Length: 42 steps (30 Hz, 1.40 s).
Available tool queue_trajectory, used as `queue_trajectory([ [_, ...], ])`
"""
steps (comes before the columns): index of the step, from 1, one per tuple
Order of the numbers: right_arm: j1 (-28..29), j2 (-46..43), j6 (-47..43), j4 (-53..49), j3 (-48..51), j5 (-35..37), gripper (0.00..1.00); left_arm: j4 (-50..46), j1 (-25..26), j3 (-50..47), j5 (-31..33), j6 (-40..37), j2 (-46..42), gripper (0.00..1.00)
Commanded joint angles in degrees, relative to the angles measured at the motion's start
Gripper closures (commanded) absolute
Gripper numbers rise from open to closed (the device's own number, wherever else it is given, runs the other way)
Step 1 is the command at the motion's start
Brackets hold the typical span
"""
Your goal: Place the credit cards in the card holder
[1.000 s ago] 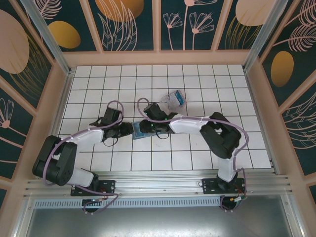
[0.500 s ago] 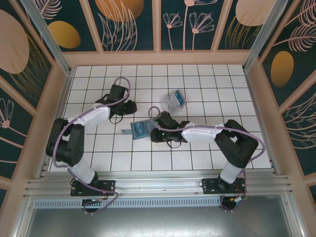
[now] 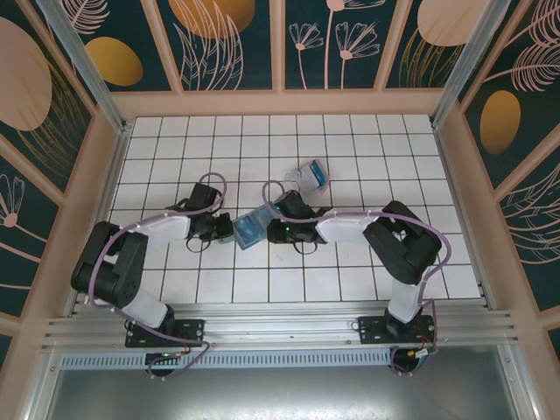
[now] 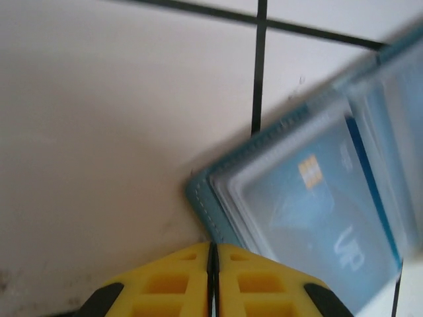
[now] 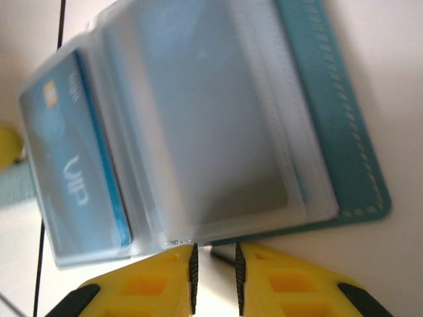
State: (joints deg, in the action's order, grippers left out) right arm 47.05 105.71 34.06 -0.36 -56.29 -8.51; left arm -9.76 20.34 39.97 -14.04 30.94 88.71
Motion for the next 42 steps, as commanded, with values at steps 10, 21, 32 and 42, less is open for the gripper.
queue_trajectory([
  [10, -3.43, 11.57, -10.13, -5.03, -15.21, -6.05, 0.74, 10.18, 14.57, -5.78, -4.19, 15.29, -4.18, 0.89],
  [21, -4.57, 15.28, -14.64, -7.06, -19.48, -15.72, 0.74, 17.08, 23.4, 0.06, -4.21, 21.14, -0.2, 0.89],
  [32, -7.28, 1.65, -11.88, -7.69, -11.65, -9.3, 0.73, -2.35, 14.08, 8.78, 7.73, 8.73, -8.73, 0.81],
  [42, -2.8, -11.64, -7.72, -7.12, -1.48, -5.89, 0.72, -5.07, -0.56, 20.72, 9.56, -1.98, 3.58, 0.75],
])
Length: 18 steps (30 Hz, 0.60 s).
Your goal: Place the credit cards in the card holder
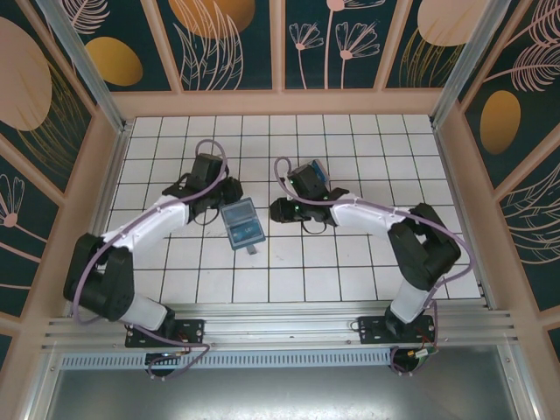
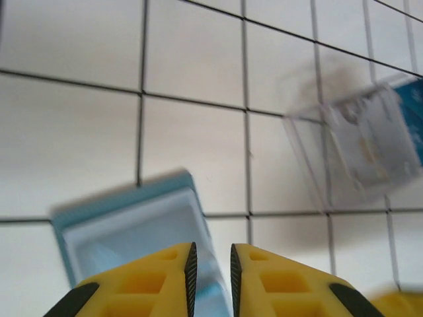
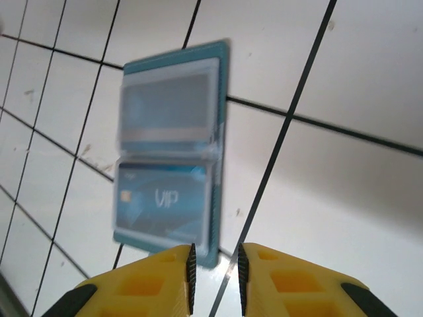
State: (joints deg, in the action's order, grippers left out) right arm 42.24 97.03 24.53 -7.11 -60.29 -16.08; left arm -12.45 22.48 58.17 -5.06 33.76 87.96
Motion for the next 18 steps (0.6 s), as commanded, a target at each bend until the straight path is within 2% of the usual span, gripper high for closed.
queue_trajectory([
  [1, 3.53, -3.91, 1.77, 0.22, 3.19, 1.19, 0.72, -2.11, -3.7, 3.88, 0.41, -5.48, 6.39, 0.75],
  [5, 10.91, -1.25, 3.76, 2.29, 1.76, 1.02, 0.71, -2.57, -6.11, 9.91, -1.19, -8.04, 15.24, 0.75],
  [10, 18.65, 9.65, 5.05, 2.97, -5.62, 1.79, 0.71, -3.05, -7.55, 15.39, -3.86, -9.78, 23.06, 0.74],
  [14, 19.4, 15.4, 6.02, 3.64, -8.64, 2.83, 0.71, -2.02, -7.55, 14.18, -6.84, -9.92, 24.36, 0.73],
  [18, 17.36, 16.05, 7.09, 4.26, -6.61, 4.89, 0.72, 0.1, -7.57, 8.46, -8.71, -9.53, 22.18, 0.72],
])
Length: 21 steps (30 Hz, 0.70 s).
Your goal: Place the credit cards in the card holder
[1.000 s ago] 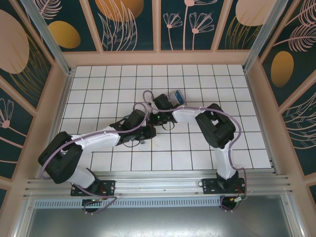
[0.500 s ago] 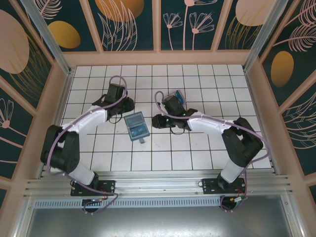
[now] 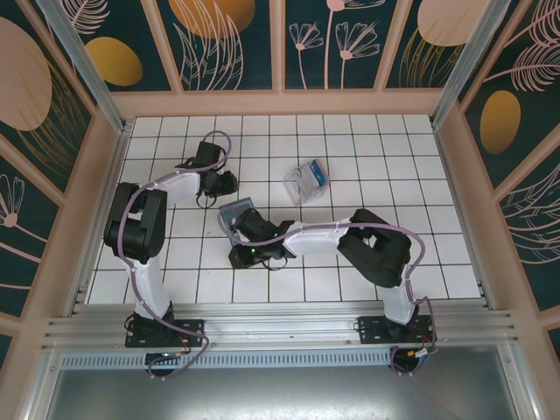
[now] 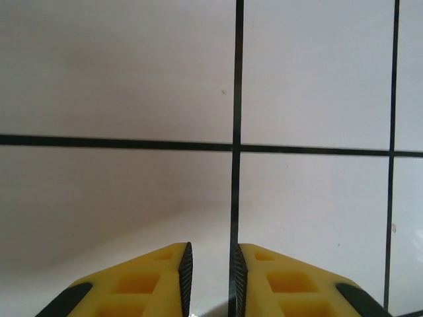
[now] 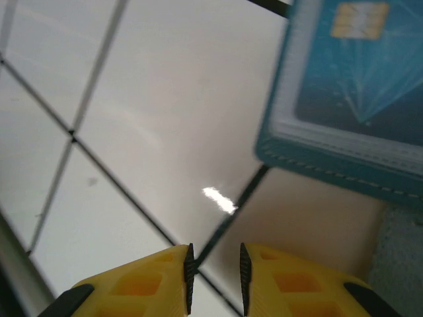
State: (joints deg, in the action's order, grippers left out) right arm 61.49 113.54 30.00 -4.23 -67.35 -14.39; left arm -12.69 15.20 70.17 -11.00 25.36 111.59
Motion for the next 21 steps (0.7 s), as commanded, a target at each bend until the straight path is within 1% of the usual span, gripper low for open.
queue_trajectory([
  [1, -2.74, -1.23, 1.94, 1.91, 2.0, 3.48, 0.72, 0.8, -0.32, -4.96, -3.13, -1.19, -2.14, 0.72],
  [5, -6.1, -5.19, 2.09, 2.82, 7.28, 4.01, 0.72, 1.1, -0.29, -9.42, -3.29, -1.15, -4.87, 0.72],
  [8, -8.6, -7.53, 1.86, 2.99, 10.34, 4.27, 0.72, 2.63, -0.31, -13.64, -5.34, 0.42, -7.5, 0.72],
  [12, -12.08, -9.79, 1.49, 3.06, 13.0, 5.06, 0.72, 3.84, -0.25, -20.3, -5.27, 2.61, -12.92, 0.71],
  [15, -13.96, -10.91, 0.8, 2.41, 13.4, 5.6, 0.72, 4.16, -0.22, -24.72, -5.4, 4.37, -18.76, 0.71],
  [18, -14.94, -12.21, -0.04, 1.05, 12.66, 5.6, 0.72, 5.74, 0.32, -29.31, -7.61, 7.21, -23.39, 0.72],
  [21, -16.32, -15.28, -1.66, -1.64, 11.22, 5.65, 0.72, 5.2, 0.78, -31.98, -8.32, 8.47, -27.2, 0.71],
])
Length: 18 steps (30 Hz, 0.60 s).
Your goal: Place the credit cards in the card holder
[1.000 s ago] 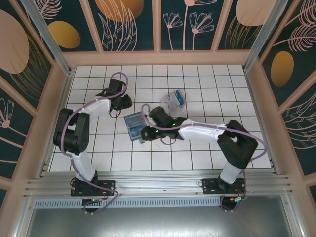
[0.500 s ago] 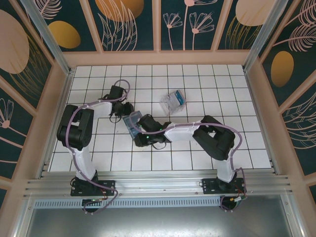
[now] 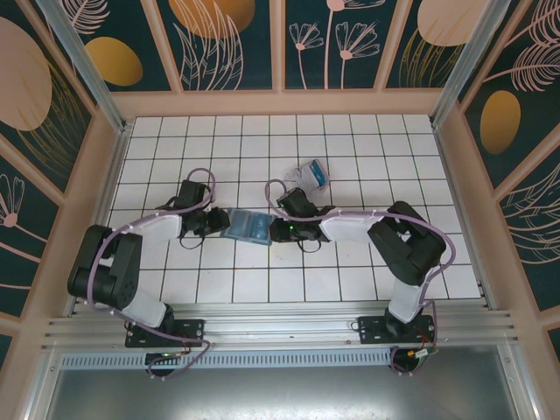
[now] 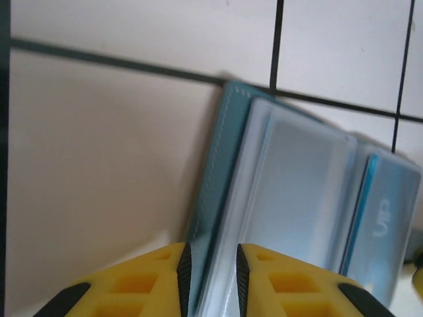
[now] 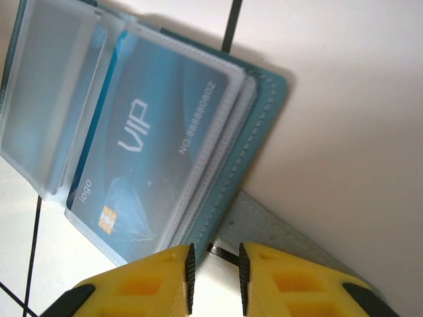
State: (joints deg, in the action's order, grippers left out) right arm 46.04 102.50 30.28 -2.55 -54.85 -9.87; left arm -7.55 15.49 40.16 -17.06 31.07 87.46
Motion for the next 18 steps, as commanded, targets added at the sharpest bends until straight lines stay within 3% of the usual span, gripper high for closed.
queue_trajectory([
  [1, -1.76, -5.74, -2.56, -4.43, -1.75, 1.08, 0.72, -0.84, 0.45, -2.12, -1.91, 2.72, -4.21, 0.71],
  [6, -7.65, -14.27, -5.54, -8.82, -3.48, 3.88, 0.65, -6.95, 0.5, 4.76, 2.84, 0.08, -6.2, 0.64],
  [10, -14.3, -17.89, -6.57, -9.96, -4.22, 5.82, 0.5, -5.47, 0.51, 13.92, 0.16, 0.53, -1.72, 0.56],
  [14, -19.58, -15.92, -9.1, -12.04, -6.96, 9.74, 0.42, -3.28, 0.69, 24.6, -3.37, 1.8, 6.52, 0.55],
  [18, -21.46, -10.33, -12.17, -14.06, -11.02, 11.37, 0.4, -3.71, 3.24, 34.32, -5.21, 2.22, 15.13, 0.55],
])
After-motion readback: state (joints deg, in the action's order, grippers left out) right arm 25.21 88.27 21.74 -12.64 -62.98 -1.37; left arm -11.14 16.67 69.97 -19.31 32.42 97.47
